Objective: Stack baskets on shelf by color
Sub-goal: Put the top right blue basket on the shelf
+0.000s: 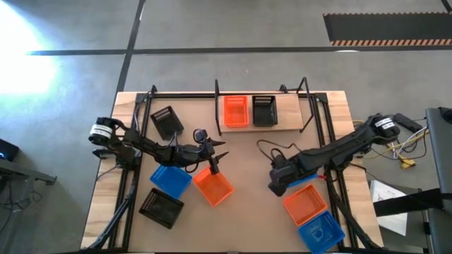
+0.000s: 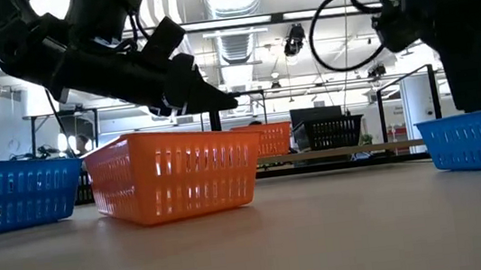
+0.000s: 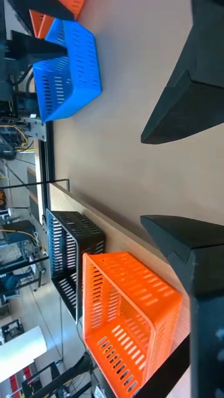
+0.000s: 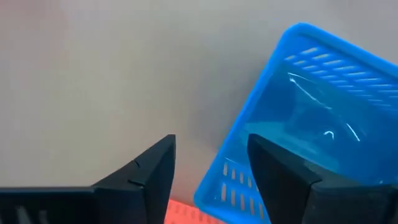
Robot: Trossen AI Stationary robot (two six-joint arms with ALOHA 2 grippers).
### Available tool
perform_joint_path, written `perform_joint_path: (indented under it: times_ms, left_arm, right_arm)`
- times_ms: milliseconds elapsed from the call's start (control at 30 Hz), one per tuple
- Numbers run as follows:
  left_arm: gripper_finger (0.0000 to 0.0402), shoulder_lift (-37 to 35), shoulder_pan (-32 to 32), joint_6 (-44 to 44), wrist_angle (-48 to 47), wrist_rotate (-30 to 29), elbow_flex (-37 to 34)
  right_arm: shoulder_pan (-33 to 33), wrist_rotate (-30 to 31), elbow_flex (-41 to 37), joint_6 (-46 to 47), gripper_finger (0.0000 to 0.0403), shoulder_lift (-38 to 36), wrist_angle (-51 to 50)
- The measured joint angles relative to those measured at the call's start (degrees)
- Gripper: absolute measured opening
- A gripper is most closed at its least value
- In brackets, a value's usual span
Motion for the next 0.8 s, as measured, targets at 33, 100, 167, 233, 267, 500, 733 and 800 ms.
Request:
perform_joint_path:
  times_ms: [33, 100, 167, 233, 267, 500, 733, 800]
  left_arm:
    - [0.0183, 0.00, 0.00, 0.00, 0.01, 0.00, 0.00]
    - [0.0183, 0.00, 0.00, 0.00, 0.05, 0.00, 0.00]
    - [0.0183, 0.00, 0.00, 0.00, 0.26, 0.00, 0.00]
    - [0.0183, 0.00, 0.00, -0.02, 0.27, 0.00, 0.00]
    - [0.0183, 0.00, 0.00, -0.02, 0.26, 0.00, 0.00]
    - [0.0183, 0.00, 0.00, -0.04, 0.35, 0.00, 0.00]
    - [0.0183, 0.00, 0.00, -0.07, 0.37, 0.01, 0.00]
    - [0.0183, 0.00, 0.00, -0.07, 0.42, 0.00, 0.00]
  right_arm:
    - [0.00, 0.01, 0.01, -0.42, 0.0183, 0.84, -0.12]
    - [0.00, 0.00, -0.01, -1.91, 0.0170, 2.38, -0.31]
    - [0.00, 0.04, 0.01, -4.47, 0.0150, 3.89, -0.29]
    - [0.00, -0.10, 0.01, -7.30, 0.0124, 5.08, -0.25]
    - [0.00, -0.55, -0.01, -8.62, 0.0109, 5.29, -0.09]
    - [1.04, -6.34, 1.85, -22.25, 0.0014, 1.94, 0.18]
    - [1.11, -2.62, 10.43, -45.05, 0.0009, -6.22, -7.38]
    - [1.06, 3.13, 12.85, -53.76, 0.0009, -8.12, -11.64]
